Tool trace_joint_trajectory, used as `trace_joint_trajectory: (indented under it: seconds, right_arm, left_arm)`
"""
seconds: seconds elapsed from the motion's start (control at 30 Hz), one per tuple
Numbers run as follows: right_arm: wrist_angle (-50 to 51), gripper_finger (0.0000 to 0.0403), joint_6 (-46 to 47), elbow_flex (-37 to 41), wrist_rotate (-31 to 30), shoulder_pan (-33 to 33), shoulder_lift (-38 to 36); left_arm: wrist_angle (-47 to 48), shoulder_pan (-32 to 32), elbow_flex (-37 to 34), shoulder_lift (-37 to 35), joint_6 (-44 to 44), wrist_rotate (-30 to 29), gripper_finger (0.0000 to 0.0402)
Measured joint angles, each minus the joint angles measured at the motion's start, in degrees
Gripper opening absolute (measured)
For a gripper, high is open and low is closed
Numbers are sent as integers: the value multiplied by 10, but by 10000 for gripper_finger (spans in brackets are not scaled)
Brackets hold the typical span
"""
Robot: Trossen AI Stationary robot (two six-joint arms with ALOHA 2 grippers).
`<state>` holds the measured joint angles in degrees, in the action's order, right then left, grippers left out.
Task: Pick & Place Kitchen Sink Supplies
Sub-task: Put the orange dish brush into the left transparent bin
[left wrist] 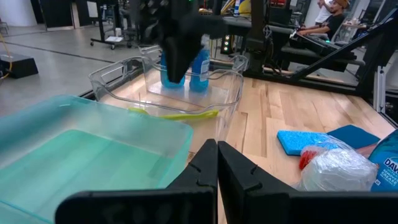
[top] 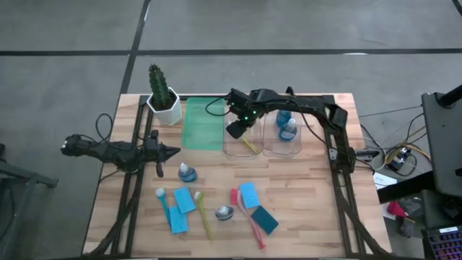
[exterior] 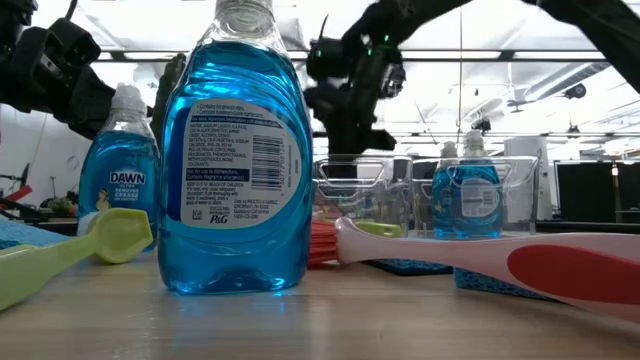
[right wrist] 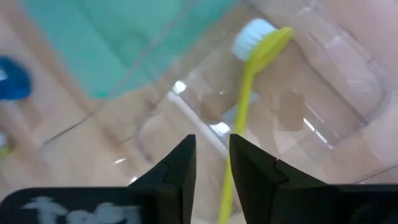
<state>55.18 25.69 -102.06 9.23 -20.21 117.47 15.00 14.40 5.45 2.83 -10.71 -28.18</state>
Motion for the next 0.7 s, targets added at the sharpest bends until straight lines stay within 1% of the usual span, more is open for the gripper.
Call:
trace_joint_trajectory:
  seconds: [0.27,0.5,0.7]
  right_arm:
    - [4,76,0,1,-2,55,-61]
    - [27,70,-1,2,-4,123,-106]
    - [44,77,-2,3,-6,190,-116]
  left_arm:
    - [0,0,0,0,0,0,5]
    - [0,0,0,0,0,0,5]
    - [0,0,0,0,0,0,5]
